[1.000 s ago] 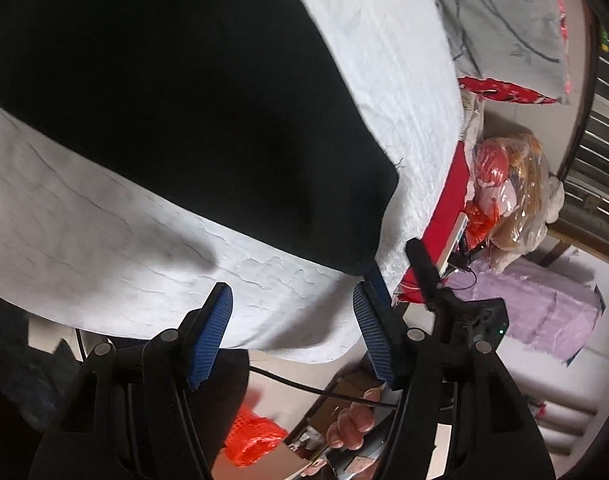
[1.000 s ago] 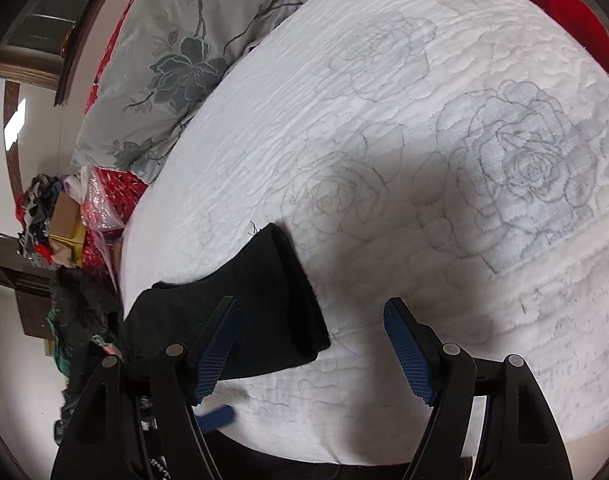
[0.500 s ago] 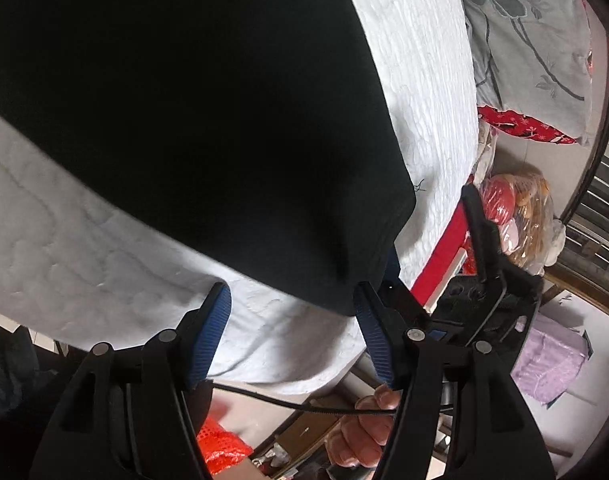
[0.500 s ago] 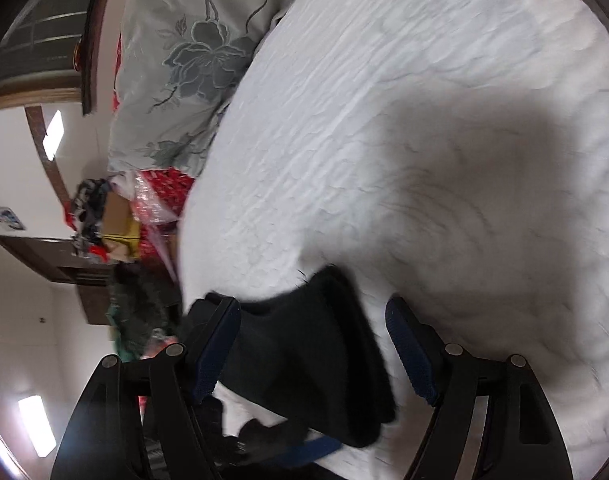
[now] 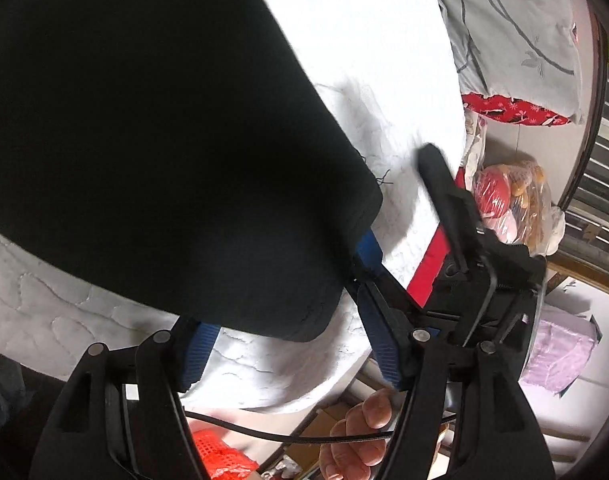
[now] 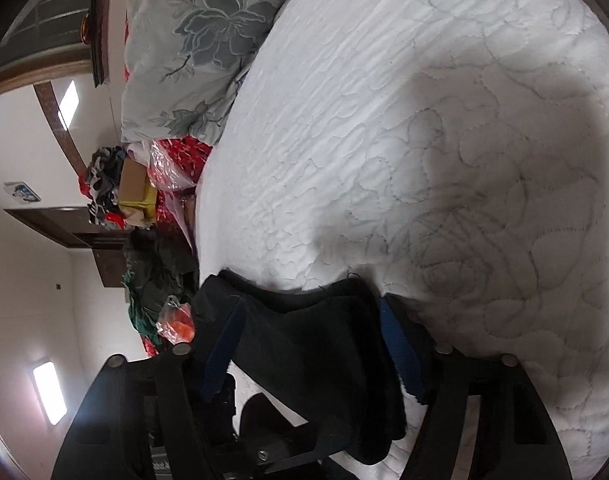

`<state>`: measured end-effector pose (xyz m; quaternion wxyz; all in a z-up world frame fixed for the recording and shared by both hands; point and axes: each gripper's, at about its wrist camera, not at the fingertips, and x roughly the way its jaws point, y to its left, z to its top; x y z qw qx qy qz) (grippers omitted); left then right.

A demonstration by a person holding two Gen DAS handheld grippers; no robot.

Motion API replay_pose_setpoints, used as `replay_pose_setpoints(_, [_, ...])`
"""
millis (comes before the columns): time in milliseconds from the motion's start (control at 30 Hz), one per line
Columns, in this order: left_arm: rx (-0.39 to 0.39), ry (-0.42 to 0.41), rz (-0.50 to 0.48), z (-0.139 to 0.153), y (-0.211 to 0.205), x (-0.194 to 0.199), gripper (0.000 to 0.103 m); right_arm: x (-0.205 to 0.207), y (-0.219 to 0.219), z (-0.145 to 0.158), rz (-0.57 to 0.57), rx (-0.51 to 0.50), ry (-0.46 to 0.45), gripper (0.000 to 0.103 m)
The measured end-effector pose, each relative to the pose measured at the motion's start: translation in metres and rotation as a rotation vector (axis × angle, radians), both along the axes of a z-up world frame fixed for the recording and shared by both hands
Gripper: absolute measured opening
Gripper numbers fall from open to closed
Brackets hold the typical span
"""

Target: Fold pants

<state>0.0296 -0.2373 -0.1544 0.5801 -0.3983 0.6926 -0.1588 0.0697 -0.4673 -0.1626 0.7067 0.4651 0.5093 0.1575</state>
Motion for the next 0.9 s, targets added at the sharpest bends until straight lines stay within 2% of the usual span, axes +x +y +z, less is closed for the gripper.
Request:
replay_pose_setpoints(100, [0.007,-0.023,-0.024,0.002,-0.006,0.001,0.061,0.001,-0.001,-0.002,0.011,-0.01,0.015,0.055])
replay_pose_setpoints(133, [-0.005,-0.031,-0.034,0.002,-0.007,0.001,0.05,0.001,-0.002,-0.003,0.016,-0.01,0.02,0.052])
replay_pose_setpoints(167, [-0.027,-0.039,-0.047,0.001,-0.01,0.002,0.028,0.0,-0.003,-0.004,0.019,-0.009,0.023,0.047])
replay_pose_setpoints(200, [-0.044,-0.037,-0.072,-0.001,-0.014,0.005,0.02,0.0,-0.005,-0.006,0.018,-0.005,0.026,0.044])
replay_pose_setpoints(433, [-0.074,-0.021,-0.065,-0.013,-0.011,0.004,0.014,-0.005,-0.01,-0.012,0.007,0.028,0.029,0.038])
replay_pose_setpoints(467, [-0.076,-0.022,-0.071,-0.013,-0.01,0.004,0.013,-0.005,-0.01,-0.011,0.006,0.022,0.027,0.033])
replay_pose_setpoints(500, [-0.079,-0.025,-0.079,-0.012,-0.01,0.005,0.012,-0.005,-0.009,-0.011,0.004,0.002,0.03,0.025])
replay_pose_setpoints(600, [-0.098,-0.027,-0.086,-0.008,-0.008,0.008,0.01,-0.005,-0.003,-0.007,0.004,-0.059,0.023,0.018])
replay_pose_setpoints(700, [-0.124,-0.031,-0.085,-0.002,-0.004,0.01,0.009,-0.009,0.001,0.004,0.004,-0.1,-0.009,0.013])
replay_pose_setpoints(900, [-0.151,-0.051,-0.077,0.009,0.005,0.014,0.009,-0.015,0.013,0.025,-0.002,-0.144,-0.062,0.011])
